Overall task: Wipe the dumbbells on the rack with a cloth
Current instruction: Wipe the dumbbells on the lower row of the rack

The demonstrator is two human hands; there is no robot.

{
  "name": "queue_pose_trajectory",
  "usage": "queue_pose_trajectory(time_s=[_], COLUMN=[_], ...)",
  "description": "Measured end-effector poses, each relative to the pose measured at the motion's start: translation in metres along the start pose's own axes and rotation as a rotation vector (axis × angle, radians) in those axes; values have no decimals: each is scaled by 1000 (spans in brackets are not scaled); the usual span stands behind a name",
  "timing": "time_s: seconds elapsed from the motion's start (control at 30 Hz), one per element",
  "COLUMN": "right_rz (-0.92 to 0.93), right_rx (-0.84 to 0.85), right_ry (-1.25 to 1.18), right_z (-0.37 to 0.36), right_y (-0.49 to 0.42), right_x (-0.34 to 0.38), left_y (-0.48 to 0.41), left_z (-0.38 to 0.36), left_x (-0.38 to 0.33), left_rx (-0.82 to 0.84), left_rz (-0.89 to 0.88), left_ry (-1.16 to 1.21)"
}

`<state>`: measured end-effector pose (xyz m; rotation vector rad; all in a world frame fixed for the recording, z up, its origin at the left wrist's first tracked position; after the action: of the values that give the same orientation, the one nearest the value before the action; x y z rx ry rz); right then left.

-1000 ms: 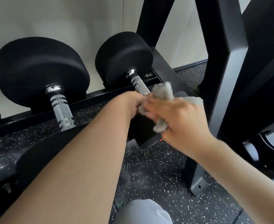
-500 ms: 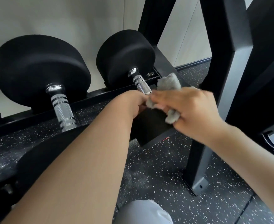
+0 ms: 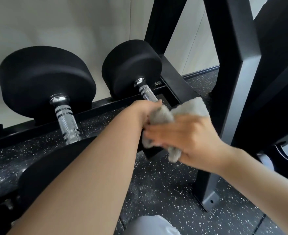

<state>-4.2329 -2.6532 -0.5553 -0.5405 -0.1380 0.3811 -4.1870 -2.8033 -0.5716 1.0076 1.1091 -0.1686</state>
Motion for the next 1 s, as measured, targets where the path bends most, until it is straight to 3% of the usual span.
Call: queue_pose_trajectory(time_s=[0.1,0.2,0.27,0.43,0.53,0.67,0.83,1.0], right_rz=[120,25,-136,-754,-936,-1007,-1076,-1208], right_rx=[127,28,-78,-438,-438,-381,-516,-617], right_ry=[-50,-266,-329,-639,-726,-866,-1200,-1202], right_z=[-4,9,20,34,21,-3,-7,-2], right_y=[8,-1,-14,-61,-83,-90,-87,-85], right_x=[15,8,3,-42,-67,-74,-82,-80], left_y=[-11,-5,-4,9,19,22,20,21], left_z=[-1,1,4,-1,-6,-3,0,7], left_x=[0,0,-2,-13,-17,-24,-20,-21], left_rx=[-131,-250,-316,-253,-137,-33,-220,-225], left_rz=[-144,-232,-319,-611,-626,-577,-666,-681], left_ry=[152,164,162,174,242,404,353,416])
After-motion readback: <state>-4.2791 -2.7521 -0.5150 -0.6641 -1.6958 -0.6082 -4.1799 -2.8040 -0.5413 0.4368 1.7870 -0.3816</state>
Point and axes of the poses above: each hand's wrist, its own y-axis away from the middle knuckle, its own z-axis out of the back of the hand, x = y × z, the point moved 1 cm from there along -y, towards the middle knuckle, and after that the axes turned 2 degrees about -y, right-handed, at the moved point
